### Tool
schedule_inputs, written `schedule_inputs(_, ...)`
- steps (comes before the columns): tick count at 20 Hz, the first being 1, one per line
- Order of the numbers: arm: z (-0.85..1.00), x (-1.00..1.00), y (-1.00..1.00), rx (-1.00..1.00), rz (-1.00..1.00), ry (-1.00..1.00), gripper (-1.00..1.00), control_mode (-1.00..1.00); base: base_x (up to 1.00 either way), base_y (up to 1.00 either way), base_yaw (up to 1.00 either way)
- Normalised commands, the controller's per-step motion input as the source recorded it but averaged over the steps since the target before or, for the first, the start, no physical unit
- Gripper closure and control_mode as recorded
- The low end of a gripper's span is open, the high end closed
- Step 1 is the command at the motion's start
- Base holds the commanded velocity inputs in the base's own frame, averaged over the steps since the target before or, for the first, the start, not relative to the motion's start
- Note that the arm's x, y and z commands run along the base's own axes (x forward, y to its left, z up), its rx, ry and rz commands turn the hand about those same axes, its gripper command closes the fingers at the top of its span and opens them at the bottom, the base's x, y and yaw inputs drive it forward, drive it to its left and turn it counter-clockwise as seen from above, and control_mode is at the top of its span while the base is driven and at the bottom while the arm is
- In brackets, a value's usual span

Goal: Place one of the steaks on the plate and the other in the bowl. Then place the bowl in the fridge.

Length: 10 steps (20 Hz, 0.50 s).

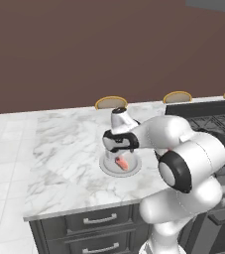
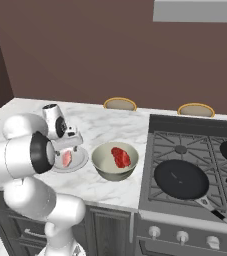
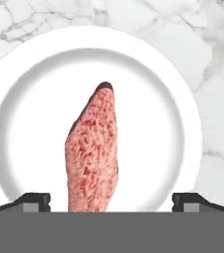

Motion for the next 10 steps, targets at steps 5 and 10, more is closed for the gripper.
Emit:
schedule_inputs(5, 1.00, -0.60, -0.17, 0.00, -0.15, 0.02, -1.00, -1.00, 0.00, 0.00, 0.00)
schedule_inputs(10, 0.99, -0.80, -0.32, 0.00, -0.12, 0.02, -1.00, -1.00, 0.00, 0.00, 0.00)
